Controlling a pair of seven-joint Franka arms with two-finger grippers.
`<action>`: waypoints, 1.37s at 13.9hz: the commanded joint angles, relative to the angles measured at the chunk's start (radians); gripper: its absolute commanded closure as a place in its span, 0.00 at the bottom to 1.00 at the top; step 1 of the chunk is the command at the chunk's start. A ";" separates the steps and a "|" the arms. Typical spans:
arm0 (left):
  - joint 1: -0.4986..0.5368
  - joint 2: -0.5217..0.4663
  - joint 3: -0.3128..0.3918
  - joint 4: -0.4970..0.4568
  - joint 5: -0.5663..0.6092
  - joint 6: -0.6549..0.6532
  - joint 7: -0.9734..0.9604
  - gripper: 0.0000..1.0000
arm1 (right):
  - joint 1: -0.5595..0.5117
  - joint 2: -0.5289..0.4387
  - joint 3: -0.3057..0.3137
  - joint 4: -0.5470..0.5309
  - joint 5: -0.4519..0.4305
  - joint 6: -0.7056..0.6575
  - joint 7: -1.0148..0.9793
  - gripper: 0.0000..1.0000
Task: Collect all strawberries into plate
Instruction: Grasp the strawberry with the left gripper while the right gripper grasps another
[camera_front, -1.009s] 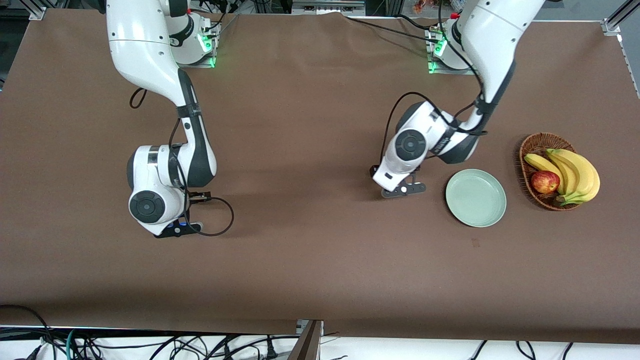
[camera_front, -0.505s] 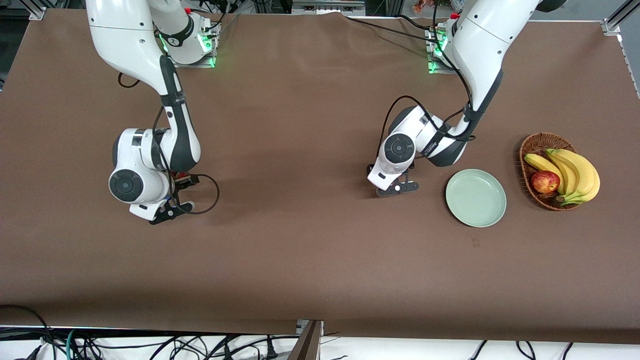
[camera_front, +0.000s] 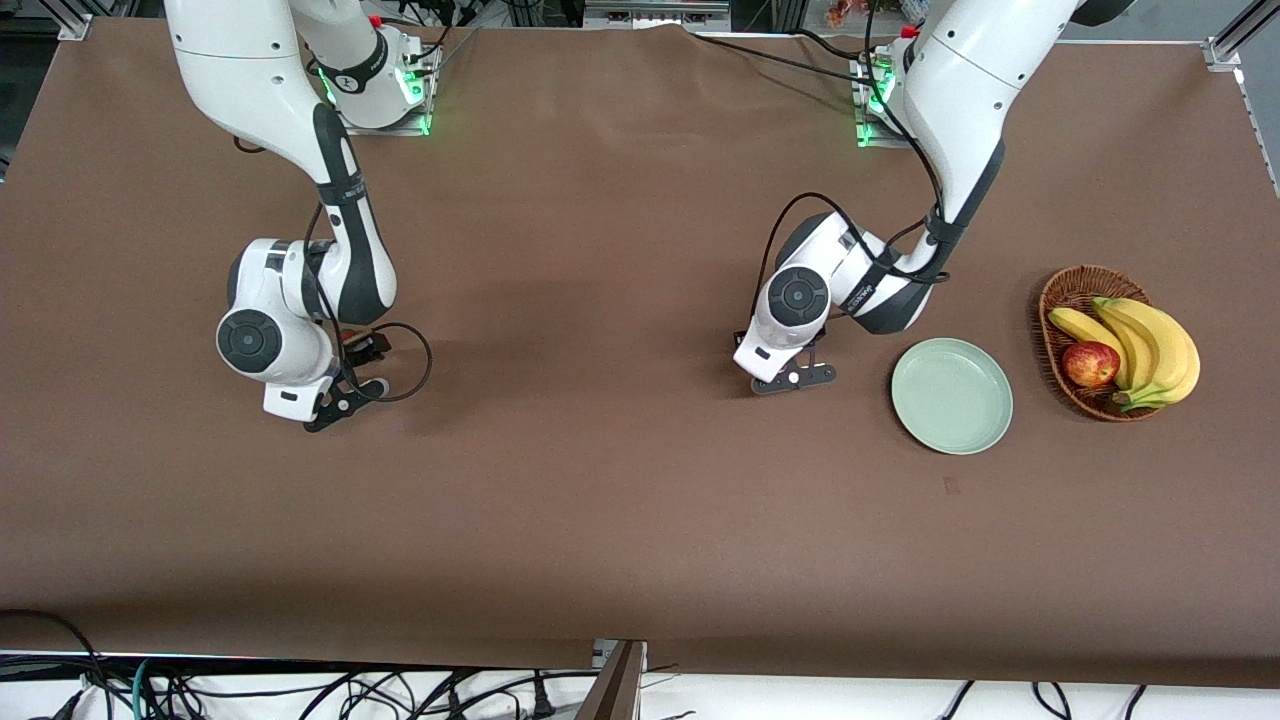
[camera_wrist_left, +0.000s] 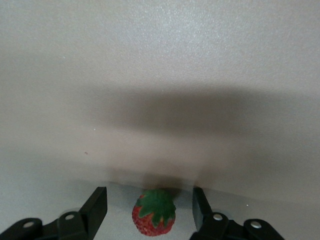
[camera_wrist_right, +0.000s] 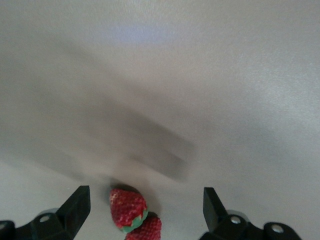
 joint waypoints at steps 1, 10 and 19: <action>-0.002 -0.014 -0.002 -0.004 0.024 -0.003 -0.023 0.42 | 0.011 -0.059 -0.004 -0.080 0.020 0.044 -0.037 0.00; 0.014 -0.085 -0.002 0.024 0.024 -0.093 0.028 0.84 | 0.011 -0.079 0.001 -0.123 0.020 0.044 -0.051 0.24; 0.219 -0.102 0.014 0.215 0.083 -0.416 0.725 0.80 | 0.022 -0.069 0.009 -0.073 0.099 0.040 -0.037 0.89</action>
